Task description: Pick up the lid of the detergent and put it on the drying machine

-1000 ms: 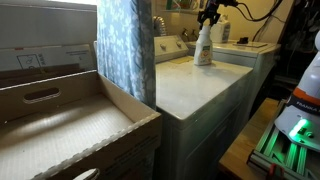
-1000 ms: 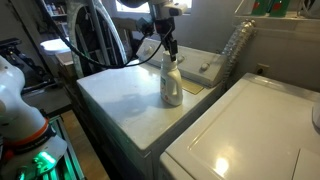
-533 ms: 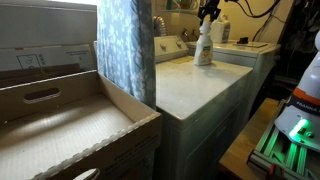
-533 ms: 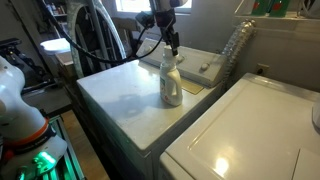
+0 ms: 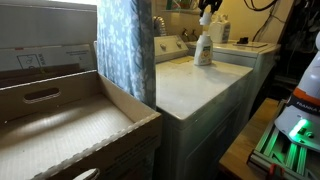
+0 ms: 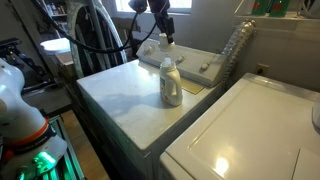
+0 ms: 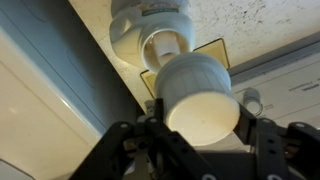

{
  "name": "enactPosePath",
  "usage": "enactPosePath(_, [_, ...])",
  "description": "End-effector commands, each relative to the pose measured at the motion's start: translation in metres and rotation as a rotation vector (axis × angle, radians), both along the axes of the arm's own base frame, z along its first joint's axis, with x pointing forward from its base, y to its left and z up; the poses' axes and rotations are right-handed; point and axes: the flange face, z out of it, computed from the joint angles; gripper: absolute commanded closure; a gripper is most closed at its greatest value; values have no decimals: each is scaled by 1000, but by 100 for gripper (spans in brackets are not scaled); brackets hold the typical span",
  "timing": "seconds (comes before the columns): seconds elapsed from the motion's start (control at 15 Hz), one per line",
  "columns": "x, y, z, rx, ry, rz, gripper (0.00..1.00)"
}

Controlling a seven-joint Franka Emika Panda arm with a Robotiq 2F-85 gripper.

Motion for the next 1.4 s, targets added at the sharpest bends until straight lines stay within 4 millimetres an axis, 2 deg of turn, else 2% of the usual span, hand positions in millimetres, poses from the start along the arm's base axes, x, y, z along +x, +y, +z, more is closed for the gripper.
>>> enactPosePath(0.0, [-22, 35, 9, 115, 66, 44, 61])
enactPosePath(0.2, [-26, 64, -5, 127, 119, 118, 61])
enactPosePath(0.53, [-18, 102, -73, 86, 134, 221, 61])
enactPosePath(0.8, [-19, 115, -134, 76, 164, 280, 61])
enactPosePath(1.13, [-21, 122, -192, 43, 154, 278, 61])
enactPosePath(1.33, [-22, 124, -214, 34, 148, 264, 61])
